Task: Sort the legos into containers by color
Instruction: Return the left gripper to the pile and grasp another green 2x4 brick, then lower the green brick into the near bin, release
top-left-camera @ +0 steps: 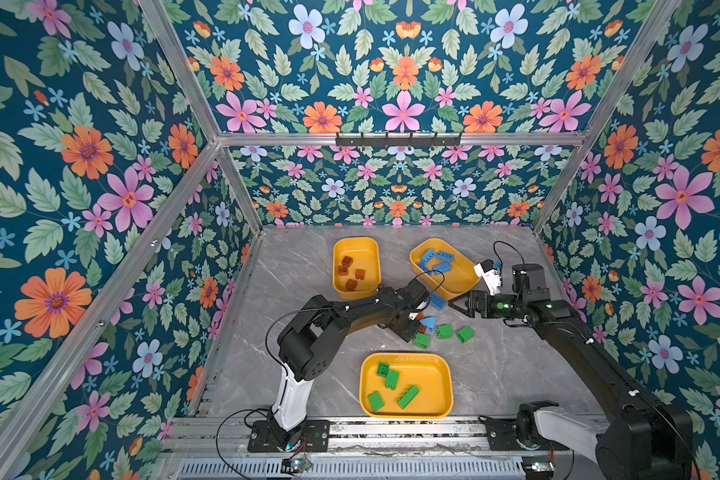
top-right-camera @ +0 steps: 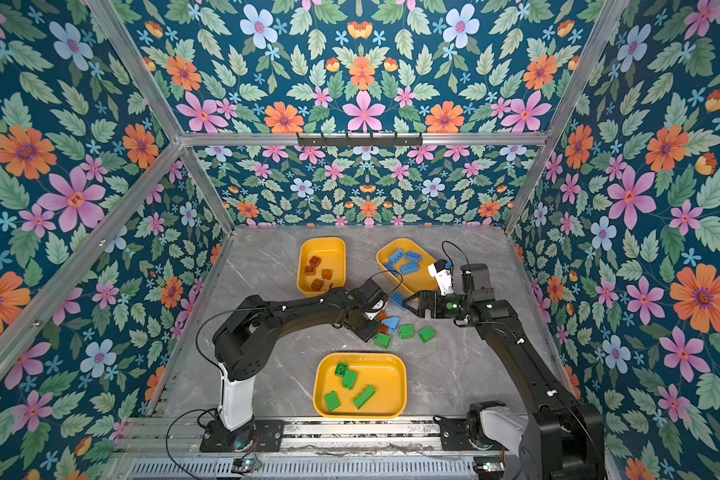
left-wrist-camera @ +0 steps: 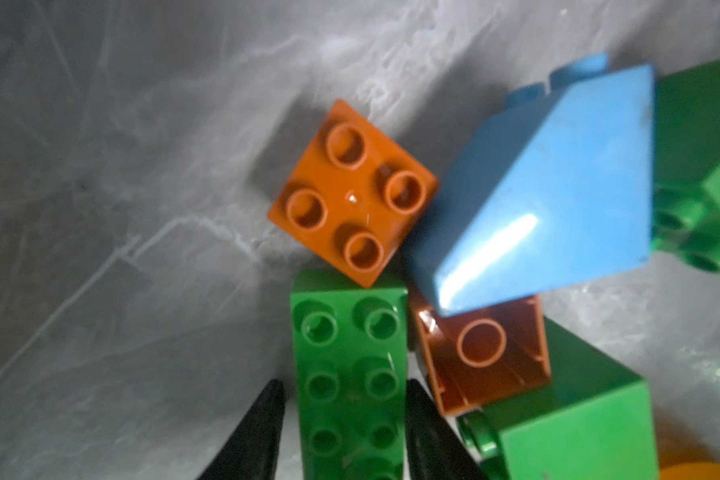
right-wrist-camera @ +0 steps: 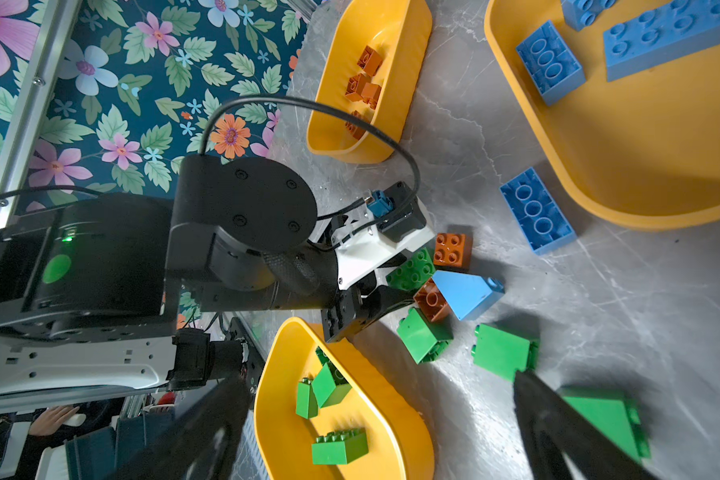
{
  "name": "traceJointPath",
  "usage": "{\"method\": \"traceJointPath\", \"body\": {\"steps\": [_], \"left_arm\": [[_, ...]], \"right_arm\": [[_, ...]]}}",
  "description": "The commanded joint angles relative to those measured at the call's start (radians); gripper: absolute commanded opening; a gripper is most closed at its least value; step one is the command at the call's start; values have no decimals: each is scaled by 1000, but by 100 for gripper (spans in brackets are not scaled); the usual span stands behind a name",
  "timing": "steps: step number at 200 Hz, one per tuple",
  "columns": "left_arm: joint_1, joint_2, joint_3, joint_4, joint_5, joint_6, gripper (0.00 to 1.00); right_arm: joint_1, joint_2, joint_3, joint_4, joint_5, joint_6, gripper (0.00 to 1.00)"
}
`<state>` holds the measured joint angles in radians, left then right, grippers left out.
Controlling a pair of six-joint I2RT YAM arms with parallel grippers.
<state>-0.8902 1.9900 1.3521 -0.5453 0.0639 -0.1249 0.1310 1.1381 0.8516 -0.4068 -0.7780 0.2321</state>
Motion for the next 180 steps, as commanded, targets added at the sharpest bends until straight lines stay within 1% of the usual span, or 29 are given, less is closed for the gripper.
{"method": "traceJointPath", "body": {"steps": [1,11,31,61,78,99,117,146,180], "left_arm": [[7,1,5,10,-19,1,38],[9,-3,7,11,-18,-1,34],[15,-18,22,-8,-12,-1,29],[18,-67,53,-69,10,5,29],[13,-115,49,-96,66,11,28],[-1,-189,18,-130,111,19,29],[-22,-249,-1,-164,148,15,28],[-82,-344,-61,-189,199,-19,29],[-151,-423,-148,-189,221,-82,29]], "right_arm": [[0,-4,5,-7,8,-15,99],[1,-3,8,-10,8,-17,99],[-1,-1,12,-13,11,-21,99],[0,2,13,-6,9,-19,99],[0,4,12,-2,6,-17,99],[0,8,13,3,4,-17,99],[-1,15,9,10,1,-15,99],[0,22,7,22,-7,-10,99],[0,32,7,28,-12,-10,99]]}}
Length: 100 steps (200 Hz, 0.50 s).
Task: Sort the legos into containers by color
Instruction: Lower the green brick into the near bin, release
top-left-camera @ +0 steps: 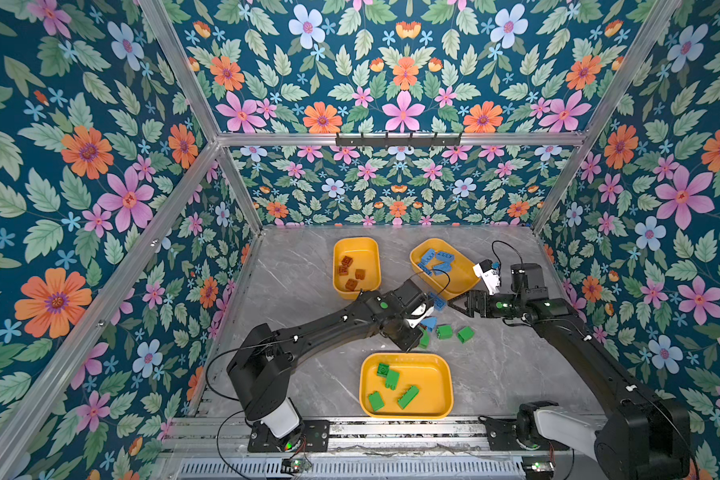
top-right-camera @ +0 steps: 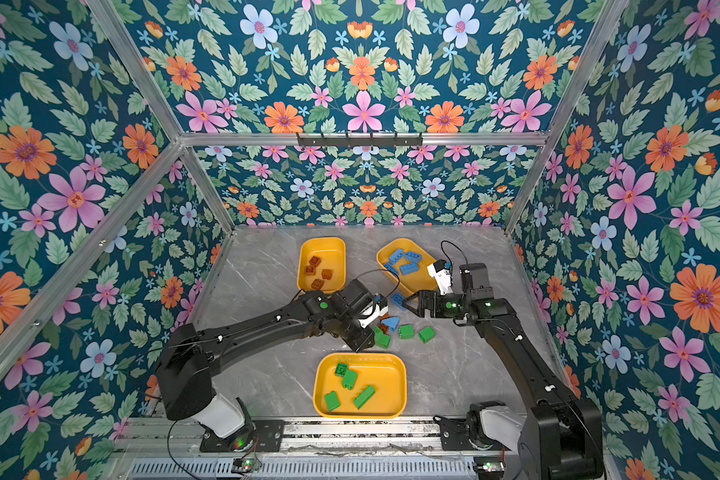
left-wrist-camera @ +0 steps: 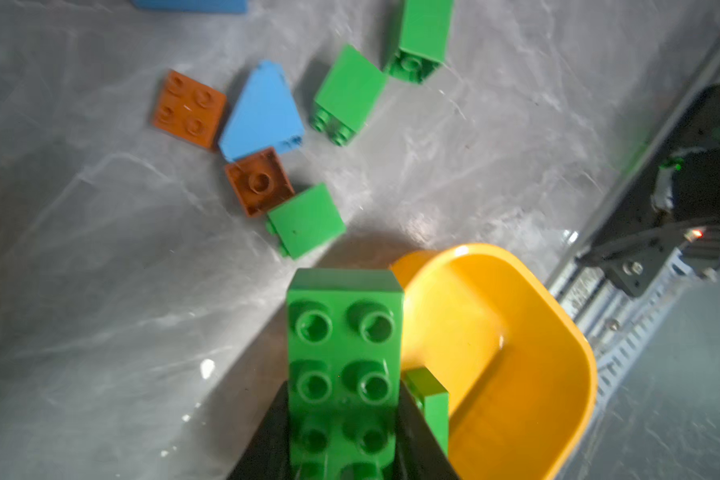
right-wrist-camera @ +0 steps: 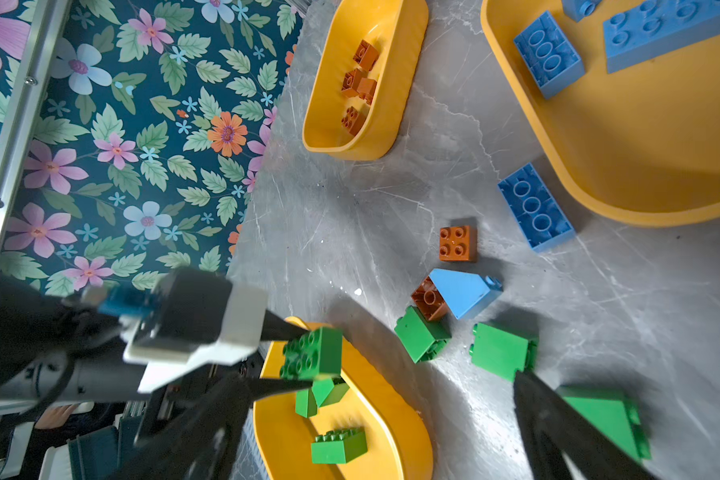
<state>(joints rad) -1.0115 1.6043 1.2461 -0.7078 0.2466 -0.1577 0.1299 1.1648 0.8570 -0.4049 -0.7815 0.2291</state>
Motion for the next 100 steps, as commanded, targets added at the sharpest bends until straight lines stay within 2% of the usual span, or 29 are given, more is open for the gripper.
{"method": "traceJointPath", "body": {"steps": [1,31,69,85,100], "left_arm": [[-31,-39,-44,-25,39,-50,29],[-73,-83,-135,34,66,-97,29],[-102,-53,-200,77,55,-86,30],[-103,-35,-196,74,30,-86,35],[-103,-28,-184,74,20,-93,44]], "right_arm": [[0,6,3,25,-8,-7,99],[-1,11,2,31,-13,-7,99],[0,13,0,31,-16,-8,99],[1,10,-1,29,-15,-8,99],[0,5,-3,20,-12,-12,99]]}}
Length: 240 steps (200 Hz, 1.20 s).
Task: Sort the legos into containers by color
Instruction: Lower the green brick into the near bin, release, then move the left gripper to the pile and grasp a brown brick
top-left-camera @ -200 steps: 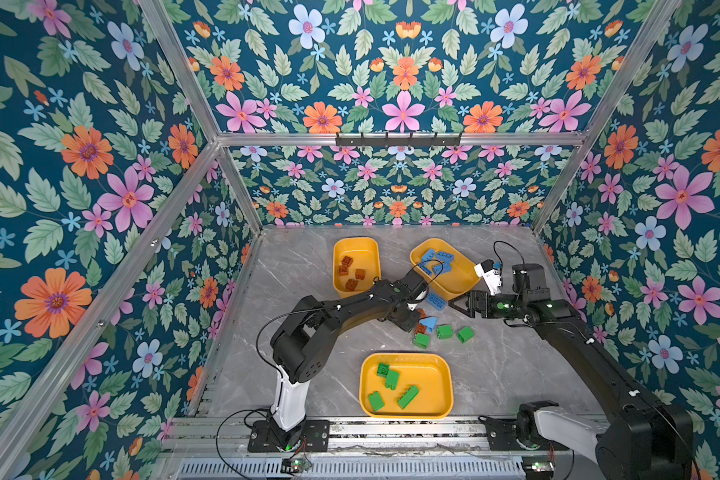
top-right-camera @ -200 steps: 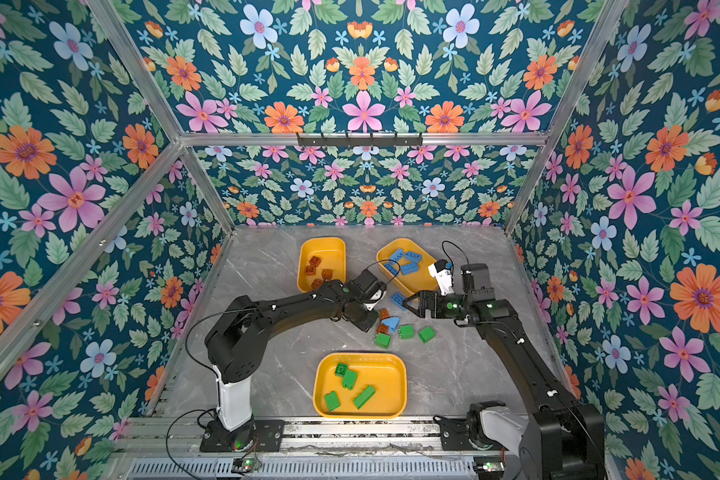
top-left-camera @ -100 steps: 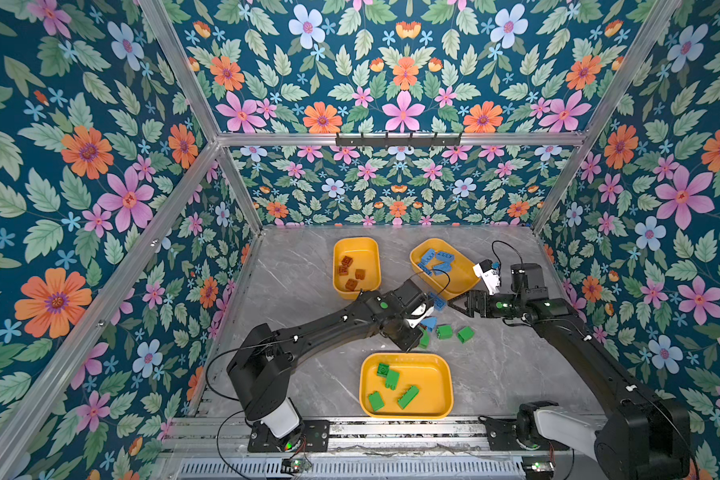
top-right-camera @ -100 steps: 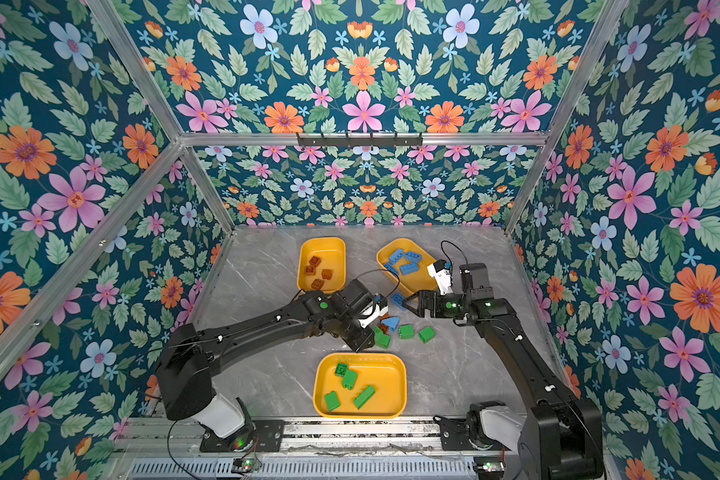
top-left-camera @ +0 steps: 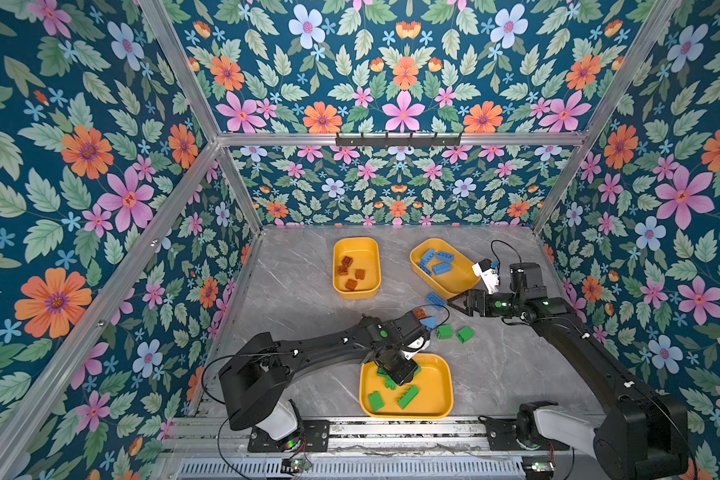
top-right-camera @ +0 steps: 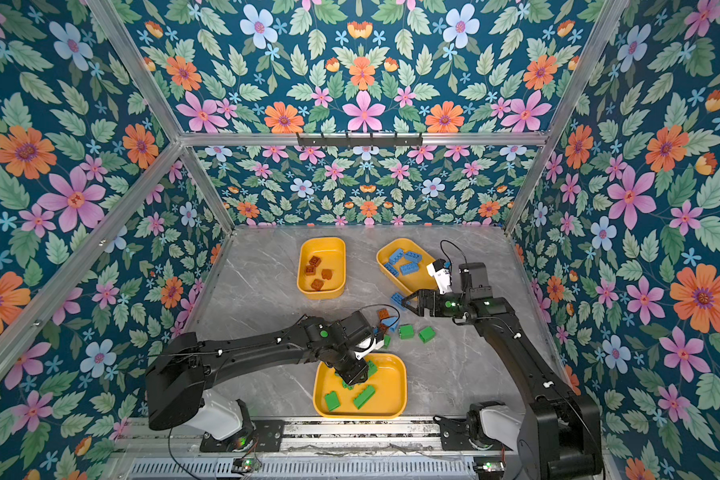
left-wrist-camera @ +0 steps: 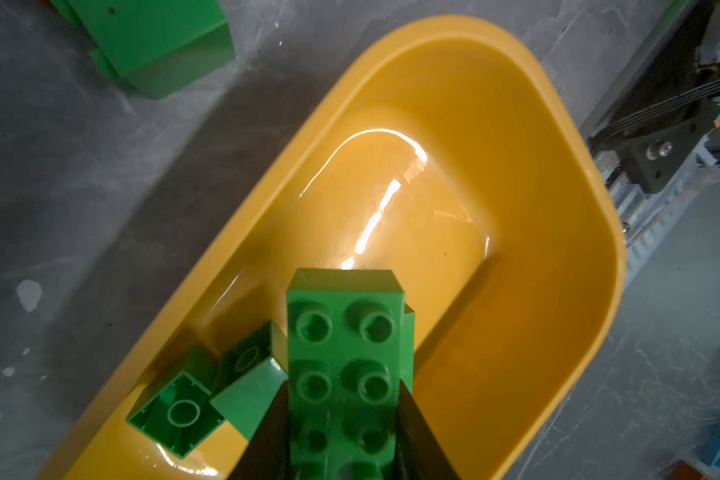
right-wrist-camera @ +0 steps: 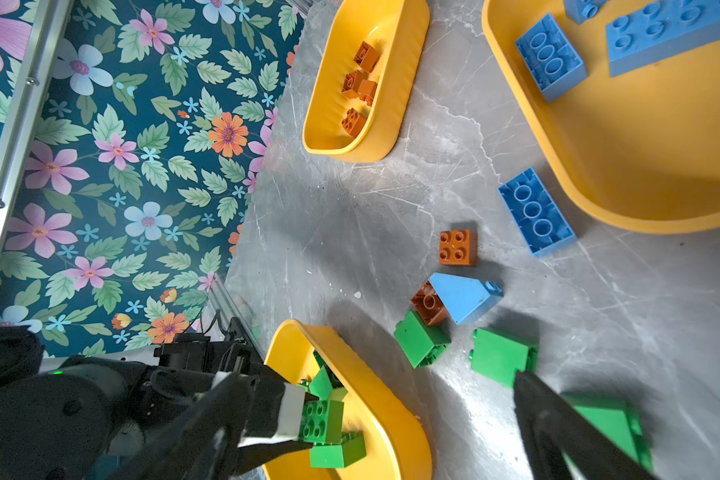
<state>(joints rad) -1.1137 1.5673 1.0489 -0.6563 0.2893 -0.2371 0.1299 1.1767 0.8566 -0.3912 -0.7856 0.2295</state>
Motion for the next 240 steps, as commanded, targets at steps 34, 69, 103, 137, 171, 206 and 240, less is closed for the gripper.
{"method": "traceJointPath", "body": {"steps": [34,69,103,137,171,206,240], "left_arm": [[5,10,43,6,-42,-35,56],[59,26,124,-27,-56,-51,59],[149,60,203,-3,-81,-124,62],[221,137,260,81,-147,-258,61],[235,264,359,169,-222,-410,61],[232,385,440,187,-289,-571,56],[224,447,462,181,-354,-667,55]], "right_arm": [[-1,-11,-5,2,-6,-15,99],[0,-14,0,2,-4,-14,99],[-1,-30,8,-13,20,-21,99],[-1,-46,-2,-8,26,-11,99],[-1,-57,-7,-7,22,-6,99],[-1,-68,-13,-8,22,-2,99],[-1,-68,-20,-7,24,-4,99]]}}
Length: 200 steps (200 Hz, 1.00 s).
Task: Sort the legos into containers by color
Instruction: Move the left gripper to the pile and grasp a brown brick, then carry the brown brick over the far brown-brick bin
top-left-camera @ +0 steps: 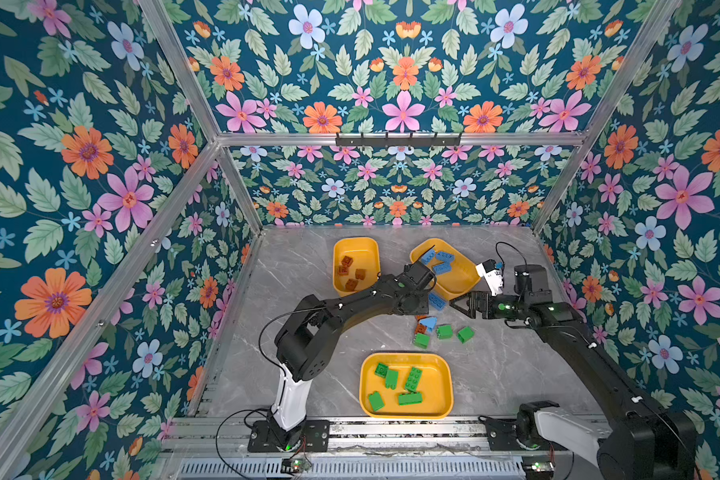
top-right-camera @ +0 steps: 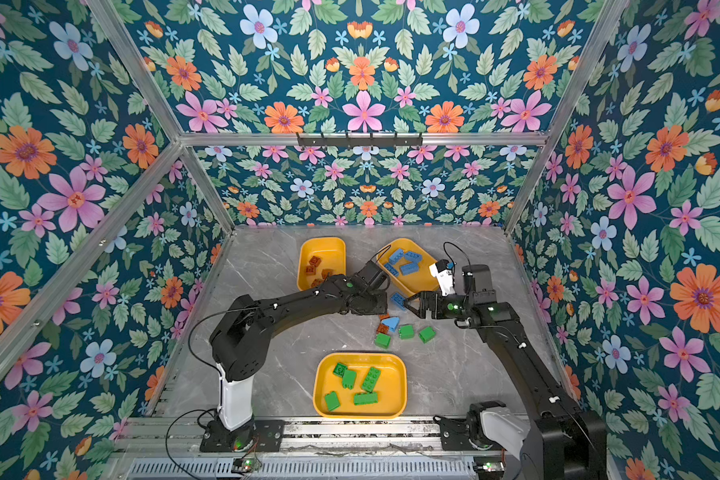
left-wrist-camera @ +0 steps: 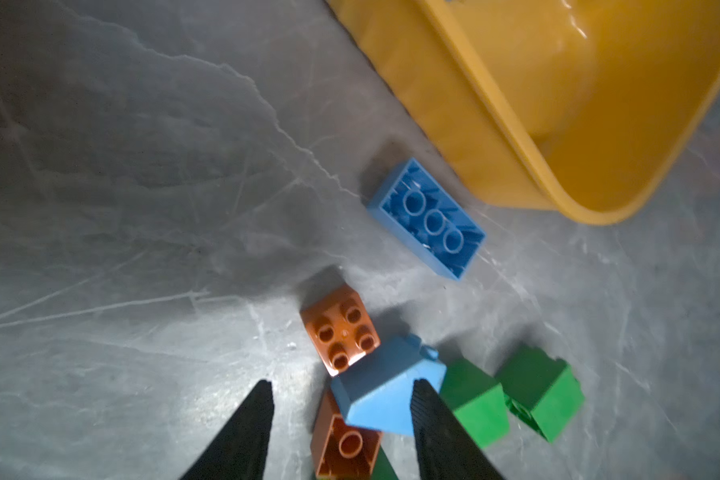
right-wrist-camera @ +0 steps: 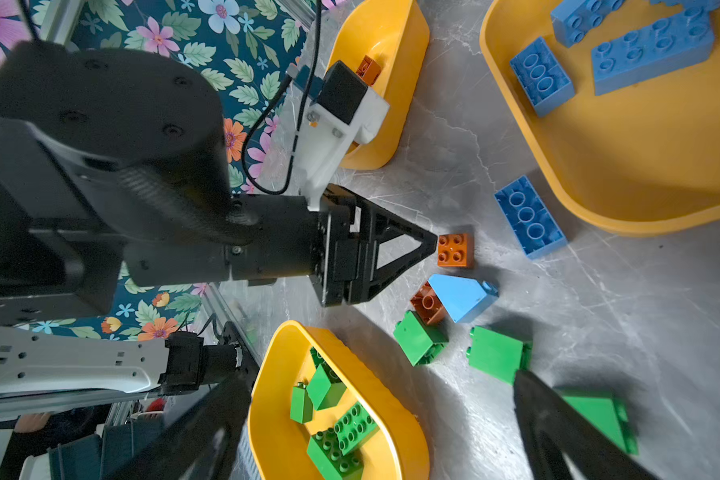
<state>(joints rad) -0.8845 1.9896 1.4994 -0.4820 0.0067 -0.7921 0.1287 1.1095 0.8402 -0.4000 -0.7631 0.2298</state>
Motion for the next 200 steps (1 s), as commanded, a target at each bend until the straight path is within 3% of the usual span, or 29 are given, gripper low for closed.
{"method": "traceJointPath", "body": {"steps": [1,113,200], "left_arm": [[-5,26,12,7,-73,-114,55],[-59,222,213,-175,-181,-171,51],[-68,262,239,-279,-232,-163,38]], "right_arm": [[0,-1,-4,2,1,-4,99],[0,25,-10,20,-2,-8,99],[-2,23,-11,6,3,-23,99]]}}
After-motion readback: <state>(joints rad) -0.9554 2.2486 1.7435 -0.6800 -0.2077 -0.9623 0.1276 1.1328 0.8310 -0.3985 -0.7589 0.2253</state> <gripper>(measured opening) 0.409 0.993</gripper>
